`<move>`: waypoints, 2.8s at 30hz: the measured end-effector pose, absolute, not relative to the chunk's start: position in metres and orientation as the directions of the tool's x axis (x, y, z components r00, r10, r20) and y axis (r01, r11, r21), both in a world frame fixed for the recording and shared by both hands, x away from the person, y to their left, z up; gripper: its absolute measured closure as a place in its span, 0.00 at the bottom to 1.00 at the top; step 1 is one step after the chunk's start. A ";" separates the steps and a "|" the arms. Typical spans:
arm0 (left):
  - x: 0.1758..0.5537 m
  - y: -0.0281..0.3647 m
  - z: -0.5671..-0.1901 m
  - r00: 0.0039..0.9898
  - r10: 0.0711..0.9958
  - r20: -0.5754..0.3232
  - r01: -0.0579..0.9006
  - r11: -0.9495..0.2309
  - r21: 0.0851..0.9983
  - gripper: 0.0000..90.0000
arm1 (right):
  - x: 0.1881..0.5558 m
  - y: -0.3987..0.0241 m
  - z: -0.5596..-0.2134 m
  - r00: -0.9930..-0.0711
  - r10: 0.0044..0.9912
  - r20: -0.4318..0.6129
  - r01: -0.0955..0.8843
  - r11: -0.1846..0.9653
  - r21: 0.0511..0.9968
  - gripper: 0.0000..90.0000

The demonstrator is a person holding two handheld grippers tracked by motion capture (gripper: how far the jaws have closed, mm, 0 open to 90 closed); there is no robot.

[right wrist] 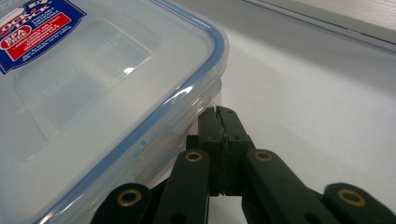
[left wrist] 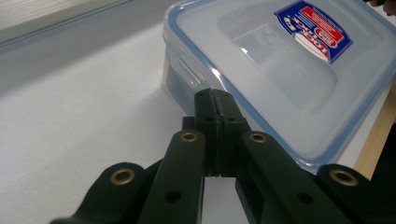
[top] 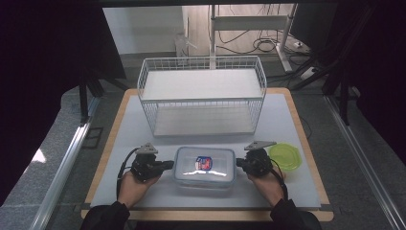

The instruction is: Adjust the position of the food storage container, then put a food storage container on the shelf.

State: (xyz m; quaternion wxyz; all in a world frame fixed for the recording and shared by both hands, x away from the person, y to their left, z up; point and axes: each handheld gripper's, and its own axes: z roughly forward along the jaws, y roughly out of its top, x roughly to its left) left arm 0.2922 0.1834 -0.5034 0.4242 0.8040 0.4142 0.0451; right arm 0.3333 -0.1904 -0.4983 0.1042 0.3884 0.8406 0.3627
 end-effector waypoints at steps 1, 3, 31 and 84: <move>0.293 0.186 -0.505 0.650 0.694 -0.310 0.642 -0.282 0.713 1.00 | 0.334 -0.191 -0.498 -0.679 0.727 0.106 0.576 0.437 0.691 0.99; 0.293 0.185 -0.505 0.653 0.694 -0.304 0.637 -0.286 0.716 1.00 | 0.334 -0.191 -0.498 -0.678 0.729 0.099 0.575 0.440 0.690 0.99; 0.284 0.204 -0.509 0.629 0.765 -0.137 0.568 -0.332 0.753 0.13 | 0.321 -0.207 -0.475 -0.640 0.764 0.075 0.552 0.390 0.737 0.49; 0.307 0.173 -0.516 0.698 0.488 -0.525 0.700 -0.310 0.643 0.28 | 0.340 -0.193 -0.489 -0.641 0.581 0.502 0.759 0.381 0.528 0.27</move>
